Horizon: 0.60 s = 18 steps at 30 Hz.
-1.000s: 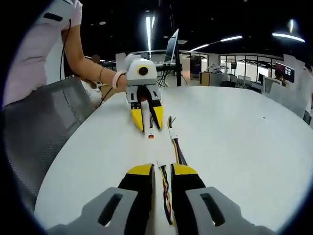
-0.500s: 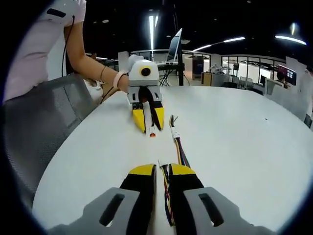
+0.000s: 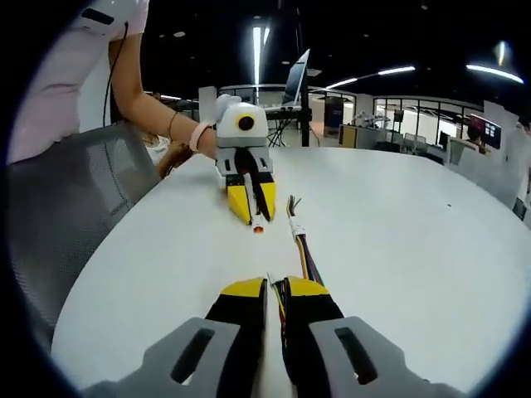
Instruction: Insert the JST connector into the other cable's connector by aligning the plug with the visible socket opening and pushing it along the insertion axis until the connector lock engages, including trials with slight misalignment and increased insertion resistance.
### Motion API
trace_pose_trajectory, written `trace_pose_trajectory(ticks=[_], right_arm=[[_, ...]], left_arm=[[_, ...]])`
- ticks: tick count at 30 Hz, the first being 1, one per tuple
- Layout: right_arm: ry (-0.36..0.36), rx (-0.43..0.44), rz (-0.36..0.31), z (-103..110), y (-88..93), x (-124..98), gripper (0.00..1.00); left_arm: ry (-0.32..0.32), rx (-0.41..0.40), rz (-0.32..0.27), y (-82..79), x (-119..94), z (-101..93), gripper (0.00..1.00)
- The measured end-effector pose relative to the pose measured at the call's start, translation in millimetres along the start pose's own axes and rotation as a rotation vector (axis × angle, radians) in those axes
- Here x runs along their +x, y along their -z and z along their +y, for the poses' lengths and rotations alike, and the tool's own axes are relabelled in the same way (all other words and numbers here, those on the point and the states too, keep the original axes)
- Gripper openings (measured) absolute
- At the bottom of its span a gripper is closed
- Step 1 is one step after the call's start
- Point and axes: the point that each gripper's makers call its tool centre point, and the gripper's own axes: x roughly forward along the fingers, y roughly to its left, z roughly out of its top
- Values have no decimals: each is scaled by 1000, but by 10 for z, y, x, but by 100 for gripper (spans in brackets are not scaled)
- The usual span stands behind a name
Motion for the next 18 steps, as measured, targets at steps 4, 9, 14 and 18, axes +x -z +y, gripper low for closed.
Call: trace_pose_trajectory(ticks=[4, 9, 14, 18], right_arm=[[2, -4, 2, 2, -2, 0, 5], [7, 3, 0, -30, 16, -5, 5], [26, 69, -19, -39, 3, 0, 4], [38, 77, -28, -45, -4, 7, 4]], left_arm=[[-10, -4, -12, -4, 3, 9, 3], [-10, -6, -15, -7, -3, 1, 0], [-15, -20, -22, -12, -9, 2, 0], [-17, -14, -20, -13, -14, -6, 0]])
